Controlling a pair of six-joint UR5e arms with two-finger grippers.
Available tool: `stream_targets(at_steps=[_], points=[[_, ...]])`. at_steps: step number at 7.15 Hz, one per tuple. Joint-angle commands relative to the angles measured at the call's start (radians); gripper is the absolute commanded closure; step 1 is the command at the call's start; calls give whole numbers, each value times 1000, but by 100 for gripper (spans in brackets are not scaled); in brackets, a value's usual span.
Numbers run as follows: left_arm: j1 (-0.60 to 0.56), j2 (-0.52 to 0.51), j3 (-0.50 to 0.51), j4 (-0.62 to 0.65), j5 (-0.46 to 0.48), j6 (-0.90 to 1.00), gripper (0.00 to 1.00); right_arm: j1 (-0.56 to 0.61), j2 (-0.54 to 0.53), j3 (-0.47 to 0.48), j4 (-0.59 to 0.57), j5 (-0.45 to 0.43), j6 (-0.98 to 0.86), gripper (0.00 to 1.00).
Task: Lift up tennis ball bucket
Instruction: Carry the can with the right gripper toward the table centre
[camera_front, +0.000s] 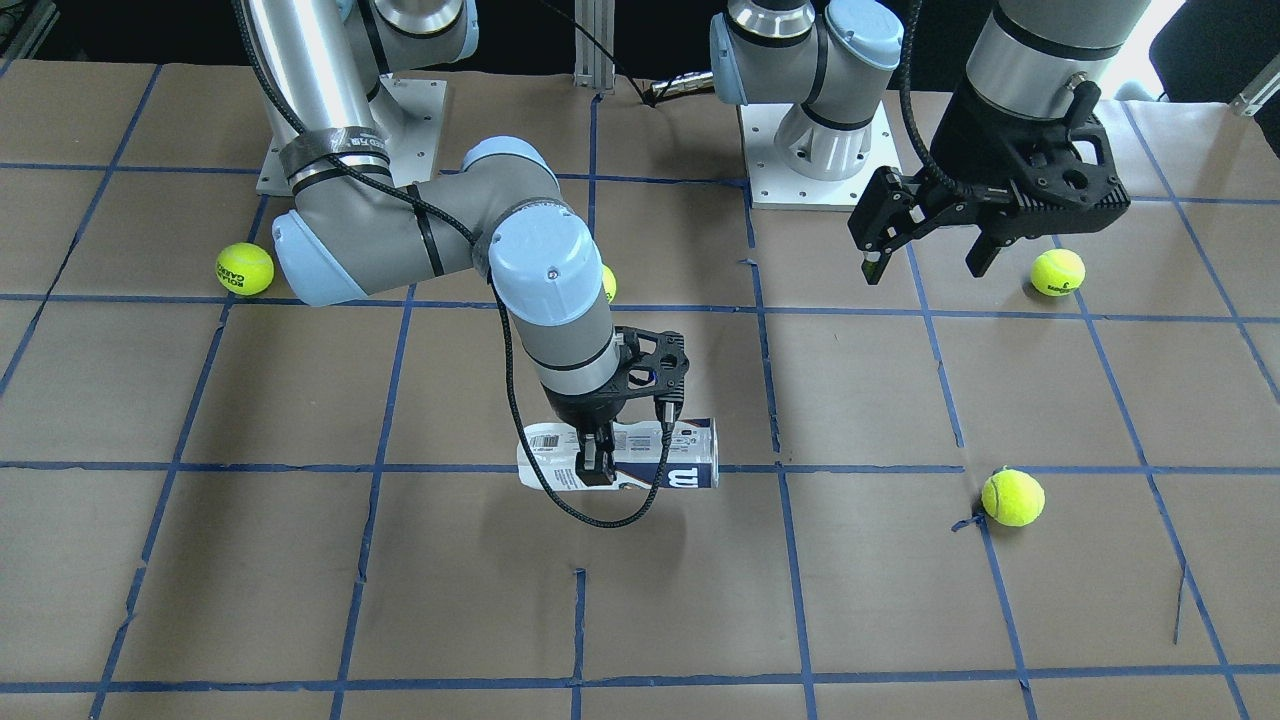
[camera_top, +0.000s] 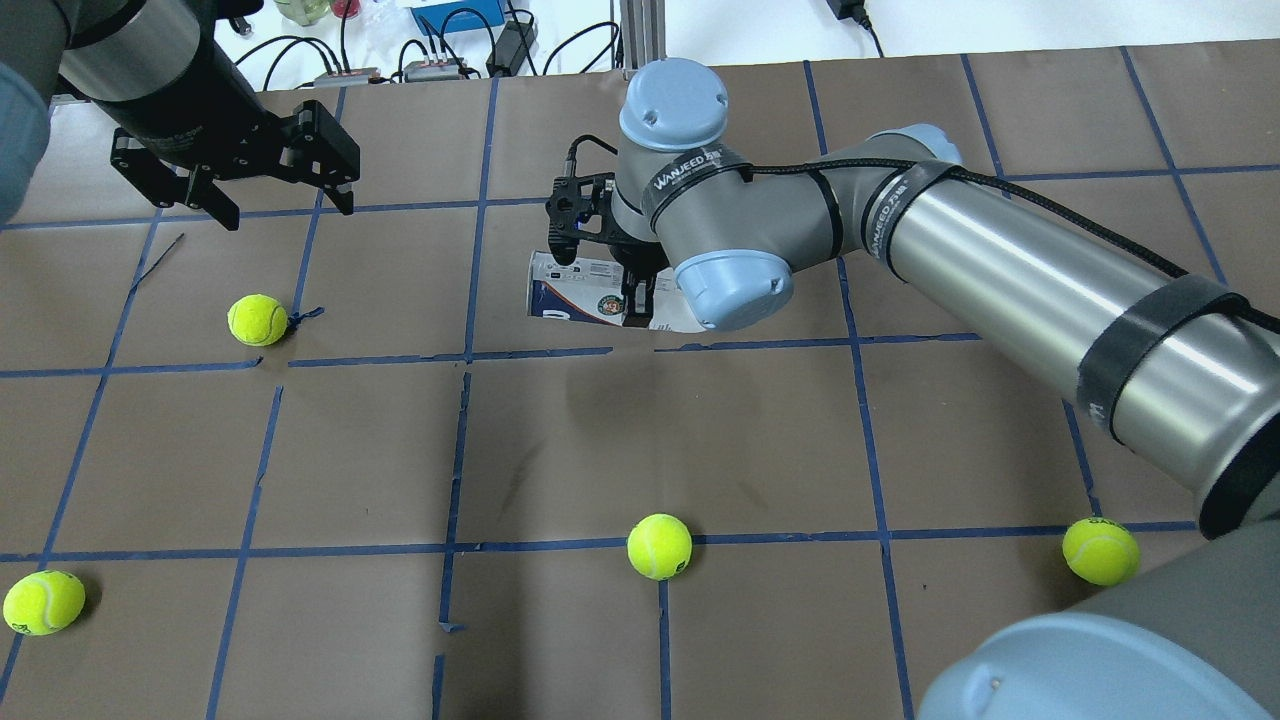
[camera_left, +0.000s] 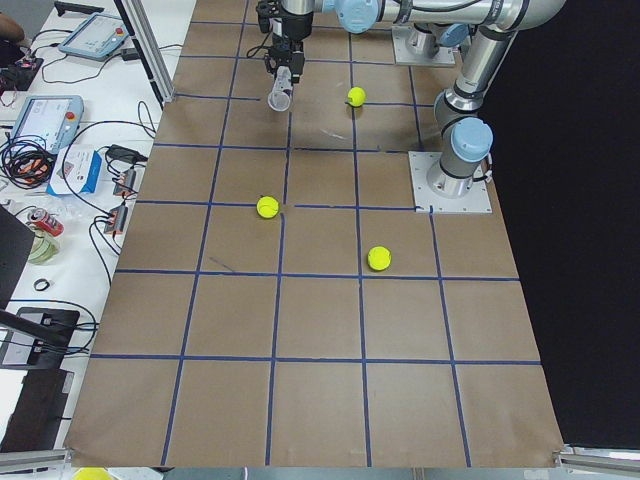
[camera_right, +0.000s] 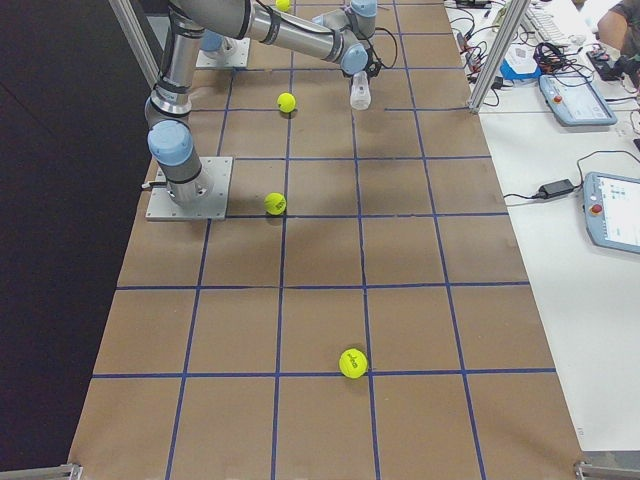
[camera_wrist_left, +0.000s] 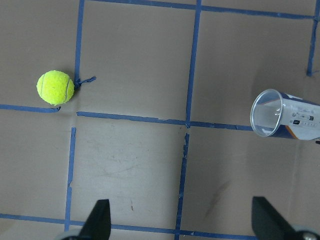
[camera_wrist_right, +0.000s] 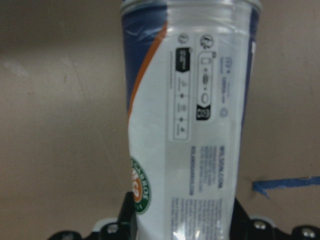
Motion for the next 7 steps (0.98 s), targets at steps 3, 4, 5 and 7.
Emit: stream_targets(at_steps=[3,4,5,7], points=[[0,-1,-3,-2,-3,0,0,6,36,13,5,-5,2,0],[0,-10,6,0,-3,0,0,6,37,13,4,-5,0,0],[0,-7,-3,0,-1,0,0,6,27,13,4,-2,0,0],[0,5,-6,-5,2,0,0,5,24,13,10,-3,3,0]])
